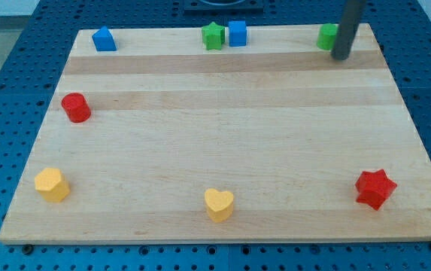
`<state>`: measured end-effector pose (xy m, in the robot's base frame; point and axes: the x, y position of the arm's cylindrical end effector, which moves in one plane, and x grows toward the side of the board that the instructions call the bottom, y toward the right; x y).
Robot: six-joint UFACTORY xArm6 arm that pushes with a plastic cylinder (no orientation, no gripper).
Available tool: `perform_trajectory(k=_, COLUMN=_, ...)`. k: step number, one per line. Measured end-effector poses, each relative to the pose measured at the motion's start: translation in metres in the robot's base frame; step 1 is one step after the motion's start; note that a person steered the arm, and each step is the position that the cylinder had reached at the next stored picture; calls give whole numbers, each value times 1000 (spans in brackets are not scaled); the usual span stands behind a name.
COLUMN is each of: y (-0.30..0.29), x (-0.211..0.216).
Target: Move the green circle closer to the blue cube
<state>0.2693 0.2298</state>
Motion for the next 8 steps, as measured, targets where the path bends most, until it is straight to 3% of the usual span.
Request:
perform_trajectory(k=1, y=0, x=-37)
perform_trajectory(k=2, y=-43, x=-49)
perform_trajectory(k=6, y=-132, x=-58)
perform_trajectory(k=7, y=-136, x=-58)
perform_trajectory(k=8, y=-86, x=-52)
